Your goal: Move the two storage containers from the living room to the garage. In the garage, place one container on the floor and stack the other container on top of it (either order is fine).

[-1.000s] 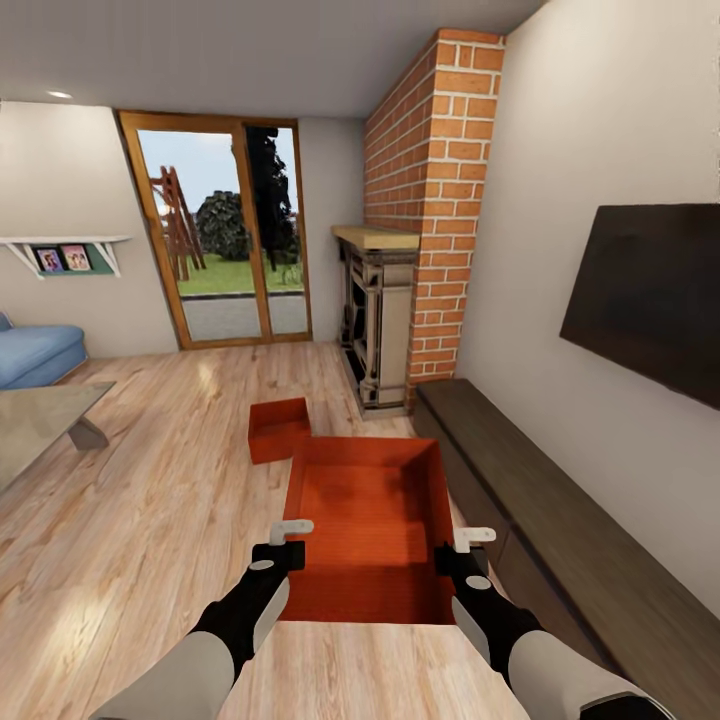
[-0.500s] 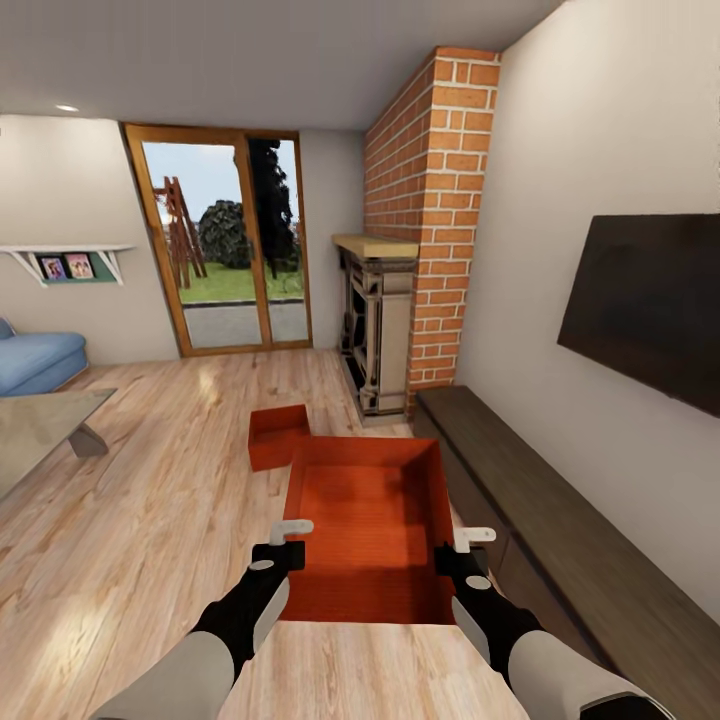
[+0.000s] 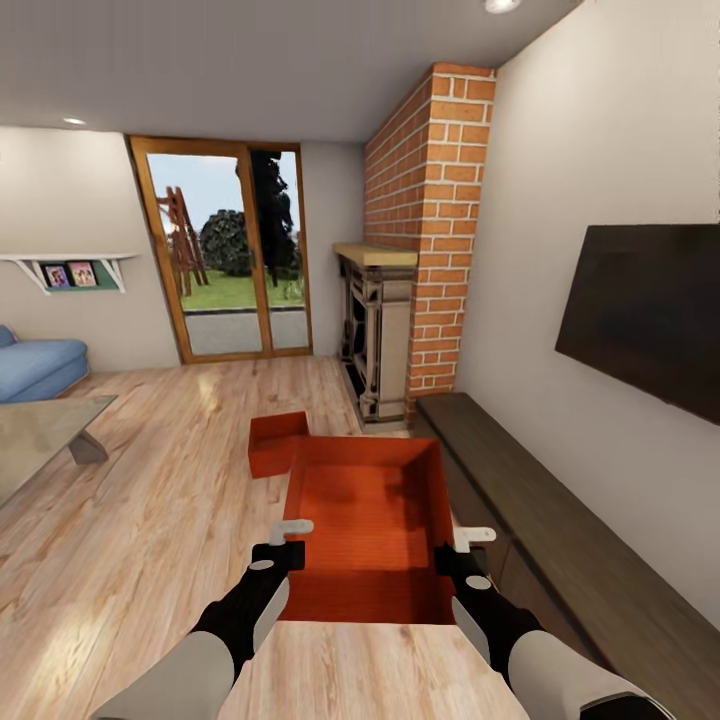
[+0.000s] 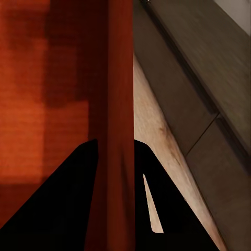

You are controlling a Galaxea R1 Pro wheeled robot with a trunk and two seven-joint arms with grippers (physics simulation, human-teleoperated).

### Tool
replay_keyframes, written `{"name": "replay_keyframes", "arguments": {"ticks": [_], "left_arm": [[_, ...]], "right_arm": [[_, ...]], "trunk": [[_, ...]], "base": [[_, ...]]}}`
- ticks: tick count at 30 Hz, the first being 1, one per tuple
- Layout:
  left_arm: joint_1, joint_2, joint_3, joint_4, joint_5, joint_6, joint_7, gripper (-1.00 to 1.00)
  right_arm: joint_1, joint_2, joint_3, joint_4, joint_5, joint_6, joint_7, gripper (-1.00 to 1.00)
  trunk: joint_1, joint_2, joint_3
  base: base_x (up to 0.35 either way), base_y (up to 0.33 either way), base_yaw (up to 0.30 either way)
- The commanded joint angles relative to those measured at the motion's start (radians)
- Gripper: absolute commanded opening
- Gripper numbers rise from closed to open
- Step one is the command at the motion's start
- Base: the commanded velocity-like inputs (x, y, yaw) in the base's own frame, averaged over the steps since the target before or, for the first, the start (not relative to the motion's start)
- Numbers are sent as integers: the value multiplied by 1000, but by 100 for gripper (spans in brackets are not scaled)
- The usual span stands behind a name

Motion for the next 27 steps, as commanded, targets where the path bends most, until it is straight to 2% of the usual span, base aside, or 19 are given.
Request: {"name": "replay_keyframes", "arguments": {"ticks": [1,27], "left_arm": [[-1,-1,13,-19,11,8,10,-100],[-1,-1,13,-19,11,8,10,-100]], "right_arm": [[0,1,12,2,-18,-2,3,-100],[0,1,12,2,-18,-2,3,-100]], "trunk": [[0,-1,0],[0,-1,42]], "base": [[0,0,0],[0,0,0]]}}
